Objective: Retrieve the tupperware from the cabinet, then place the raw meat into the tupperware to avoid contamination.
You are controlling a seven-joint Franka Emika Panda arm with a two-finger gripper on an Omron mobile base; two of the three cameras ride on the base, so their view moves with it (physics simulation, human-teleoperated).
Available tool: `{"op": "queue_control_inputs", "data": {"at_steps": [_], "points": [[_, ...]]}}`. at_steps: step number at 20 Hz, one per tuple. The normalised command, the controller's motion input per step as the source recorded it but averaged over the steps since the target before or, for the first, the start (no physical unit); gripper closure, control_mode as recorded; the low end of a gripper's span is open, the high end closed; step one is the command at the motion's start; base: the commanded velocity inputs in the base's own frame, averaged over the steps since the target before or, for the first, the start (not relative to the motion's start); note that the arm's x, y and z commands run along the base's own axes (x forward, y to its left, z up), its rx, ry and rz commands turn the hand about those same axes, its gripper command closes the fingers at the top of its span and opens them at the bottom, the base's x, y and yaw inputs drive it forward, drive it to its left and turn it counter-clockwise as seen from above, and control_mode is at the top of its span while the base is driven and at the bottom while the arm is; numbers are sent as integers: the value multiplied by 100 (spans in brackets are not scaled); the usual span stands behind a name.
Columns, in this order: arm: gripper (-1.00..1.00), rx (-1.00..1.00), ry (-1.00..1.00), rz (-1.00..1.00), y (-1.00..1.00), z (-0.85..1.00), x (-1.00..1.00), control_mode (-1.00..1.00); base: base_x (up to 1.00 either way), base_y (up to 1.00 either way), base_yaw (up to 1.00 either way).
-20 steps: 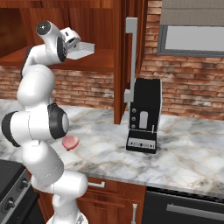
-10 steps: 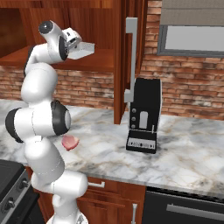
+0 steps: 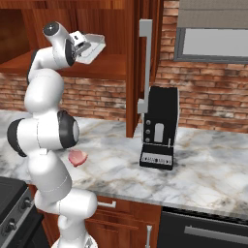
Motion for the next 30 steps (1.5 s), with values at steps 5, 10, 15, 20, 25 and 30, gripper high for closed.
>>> {"op": "queue_control_inputs", "data": {"at_steps": [5,10,15,20,25,30], "points": [[100,0,0,0,0,0,0,-100,0,0,0],[100,0,0,0,0,0,0,-100,0,0,0],[100,0,0,0,0,1,-1,-100,0,0,0],[100,0,0,0,0,6,-9,-100,0,0,0],[100,0,1,0,0,11,-14,-100,0,0,0],[100,0,0,0,0,12,-24,-100,0,0,0]]}}
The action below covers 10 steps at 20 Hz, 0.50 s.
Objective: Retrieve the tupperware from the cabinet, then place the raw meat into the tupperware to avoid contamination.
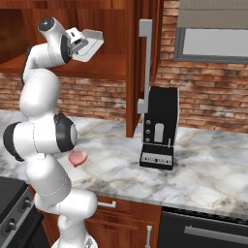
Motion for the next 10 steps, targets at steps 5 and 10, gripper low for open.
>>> {"op": "queue_control_inputs", "data": {"at_steps": [5,10], "points": [[100,0,0,0,0,5,-30,-100,0,0,0],[100,0,0,1,0,0,-33,-100,0,0,0]]}}
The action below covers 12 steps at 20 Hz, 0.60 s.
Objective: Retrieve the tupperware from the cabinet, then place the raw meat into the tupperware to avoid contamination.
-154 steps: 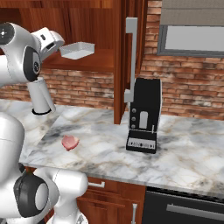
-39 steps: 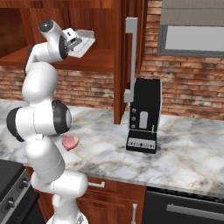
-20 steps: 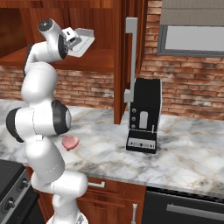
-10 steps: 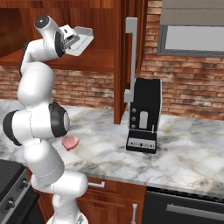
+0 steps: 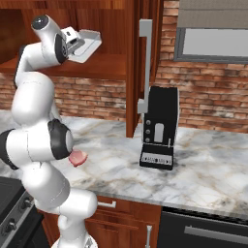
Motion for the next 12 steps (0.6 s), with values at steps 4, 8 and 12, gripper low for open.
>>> {"op": "queue_control_inputs", "data": {"at_steps": [4,8,12], "points": [[100,0,0,3,0,-3,-38,-100,0,0,0],[100,0,0,4,0,0,-45,-100,0,0,0],[100,0,0,4,0,2,-48,-100,0,0,0]]}}
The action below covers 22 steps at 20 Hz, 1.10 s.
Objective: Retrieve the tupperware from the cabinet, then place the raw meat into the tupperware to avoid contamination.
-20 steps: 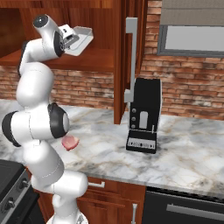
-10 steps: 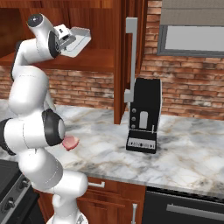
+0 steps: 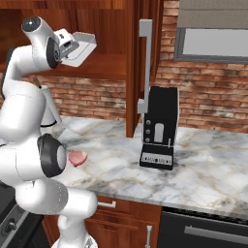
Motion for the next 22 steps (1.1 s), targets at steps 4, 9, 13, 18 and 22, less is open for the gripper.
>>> {"op": "queue_control_inputs", "data": {"at_steps": [4,9,13,18,22], "points": [[100,0,0,4,0,4,-50,-100,0,0,0],[100,0,0,3,0,4,-54,-100,0,0,0],[100,0,0,2,-1,4,-58,-100,0,0,0],[100,0,0,1,-3,4,-60,-100,0,0,0],[100,0,0,0,-8,5,-60,-100,0,0,0]]}}
